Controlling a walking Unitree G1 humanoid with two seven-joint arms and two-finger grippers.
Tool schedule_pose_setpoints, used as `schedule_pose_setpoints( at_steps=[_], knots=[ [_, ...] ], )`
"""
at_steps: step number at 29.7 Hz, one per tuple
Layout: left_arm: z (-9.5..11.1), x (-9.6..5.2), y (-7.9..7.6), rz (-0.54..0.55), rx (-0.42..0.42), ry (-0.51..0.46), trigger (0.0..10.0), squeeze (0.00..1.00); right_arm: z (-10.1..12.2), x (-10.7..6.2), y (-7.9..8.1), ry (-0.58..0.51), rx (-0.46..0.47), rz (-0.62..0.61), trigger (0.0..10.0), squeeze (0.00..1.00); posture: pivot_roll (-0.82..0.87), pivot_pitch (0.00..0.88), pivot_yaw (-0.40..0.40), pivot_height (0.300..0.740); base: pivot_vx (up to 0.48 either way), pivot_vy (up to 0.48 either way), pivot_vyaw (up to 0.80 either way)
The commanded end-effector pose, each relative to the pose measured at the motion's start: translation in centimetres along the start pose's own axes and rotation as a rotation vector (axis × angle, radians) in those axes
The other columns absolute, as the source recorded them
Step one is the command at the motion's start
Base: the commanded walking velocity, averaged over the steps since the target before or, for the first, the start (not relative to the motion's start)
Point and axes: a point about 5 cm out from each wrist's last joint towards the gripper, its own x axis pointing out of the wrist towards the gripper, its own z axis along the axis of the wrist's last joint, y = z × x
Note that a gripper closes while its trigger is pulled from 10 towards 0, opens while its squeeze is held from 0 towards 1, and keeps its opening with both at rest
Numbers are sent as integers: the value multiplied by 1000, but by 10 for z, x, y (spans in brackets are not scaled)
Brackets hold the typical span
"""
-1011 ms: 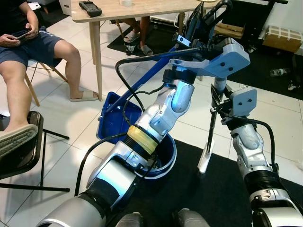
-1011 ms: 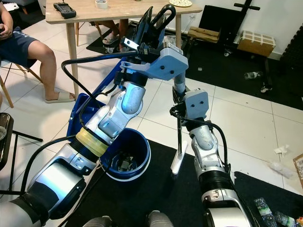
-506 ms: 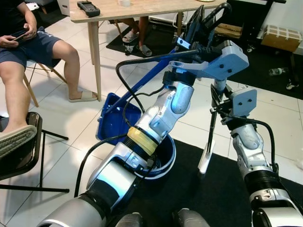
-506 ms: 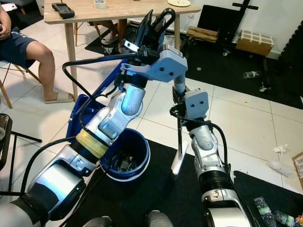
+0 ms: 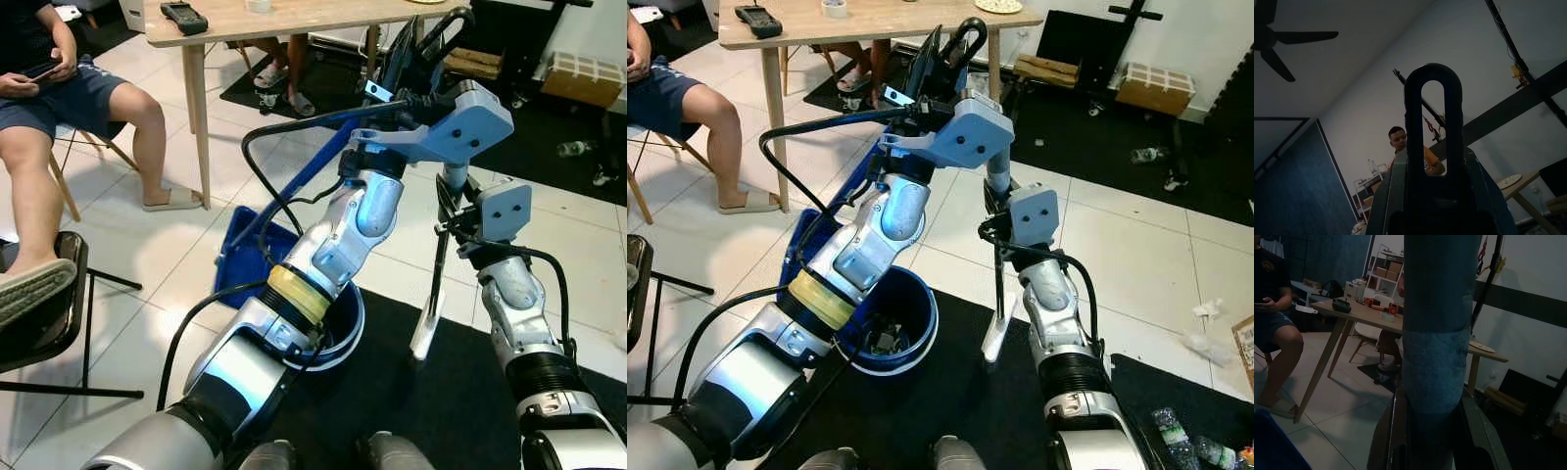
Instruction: Sweep floor
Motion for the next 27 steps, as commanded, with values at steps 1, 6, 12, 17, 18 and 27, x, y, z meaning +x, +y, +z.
schedule_pose_setpoints(
  at_steps=[1, 6, 12, 17, 18, 27],
  knots=[
    [8, 3, 0, -14, 19, -53, 10000, 0, 6, 2, -2, -30, -23, 2, 10000, 0, 5, 10, -25, 740, 0, 0, 0],
    [-6, 5, 7, 15, -91, 69, 10000, 0, 6, 2, -2, -31, -25, 1, 10000, 0, 3, 9, -25, 740, 0, 0, 0],
    [-13, 13, 31, 89, -197, 126, 10000, 0, 6, 2, -3, -31, -21, -1, 10000, 0, 6, 8, -26, 740, 0, 0, 0],
    [1, 25, 47, 139, -317, 111, 10000, 0, 6, 3, -2, -31, -15, 0, 10000, 0, 14, 7, -28, 740, 0, 0, 0],
    [6, 28, 49, 137, -336, 94, 10000, 0, 7, 4, -2, -32, -15, 1, 10000, 0, 14, 7, -28, 740, 0, 0, 0],
    [30, 25, 41, 43, -363, -23, 10000, 0, 6, 2, -4, -28, -15, -3, 10000, 0, 12, 10, -28, 740, 0, 0, 0]
  ],
)
